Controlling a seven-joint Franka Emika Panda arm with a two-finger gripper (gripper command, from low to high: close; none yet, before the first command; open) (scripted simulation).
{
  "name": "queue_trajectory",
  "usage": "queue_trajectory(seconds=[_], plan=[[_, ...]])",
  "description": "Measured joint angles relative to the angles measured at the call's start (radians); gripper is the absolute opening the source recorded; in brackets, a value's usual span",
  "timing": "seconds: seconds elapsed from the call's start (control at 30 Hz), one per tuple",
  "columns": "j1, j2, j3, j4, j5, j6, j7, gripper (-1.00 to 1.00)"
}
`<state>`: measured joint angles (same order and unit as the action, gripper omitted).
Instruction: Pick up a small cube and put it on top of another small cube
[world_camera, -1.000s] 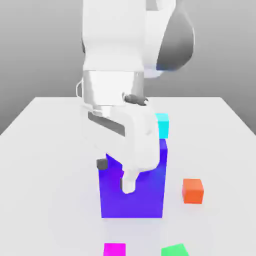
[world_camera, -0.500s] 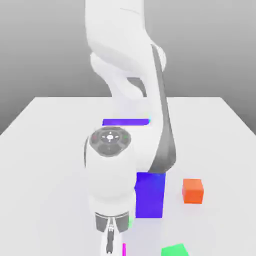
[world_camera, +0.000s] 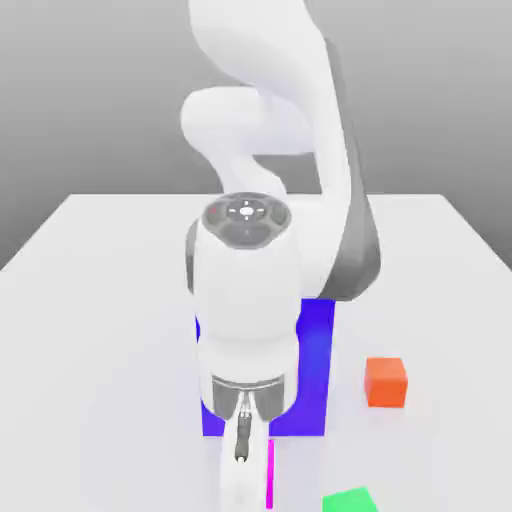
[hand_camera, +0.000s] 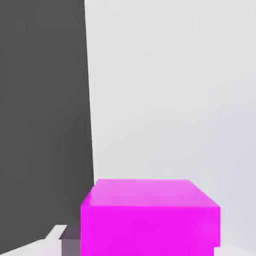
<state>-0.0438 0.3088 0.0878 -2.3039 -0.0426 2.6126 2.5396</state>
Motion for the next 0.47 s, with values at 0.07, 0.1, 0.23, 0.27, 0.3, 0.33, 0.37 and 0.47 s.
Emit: queue_trajectory(seconds=[0.07, 0.1, 0.23, 0.27, 0.3, 0.33, 0.37, 0.47], plan=[[0.035, -0.013, 0.007, 0.010, 0.000, -0.024, 0.079, -1.00], [0.052, -0.020, 0.009, 0.015, -0.001, -0.036, 0.118, -1.00], [0.120, -0.030, 0.015, 0.035, -0.008, -0.065, 0.265, -1.00], [0.127, -0.006, 0.013, 0.038, -0.013, -0.044, 0.280, -1.00], [0.133, 0.024, 0.009, 0.040, -0.019, -0.017, 0.290, -1.00], [0.138, 0.057, 0.004, 0.043, -0.025, 0.014, 0.297, -1.00], [0.142, 0.085, 0.000, 0.044, -0.030, 0.040, 0.302, 1.00], [0.142, 0.085, 0.000, 0.044, -0.030, 0.040, 0.302, 1.00]])
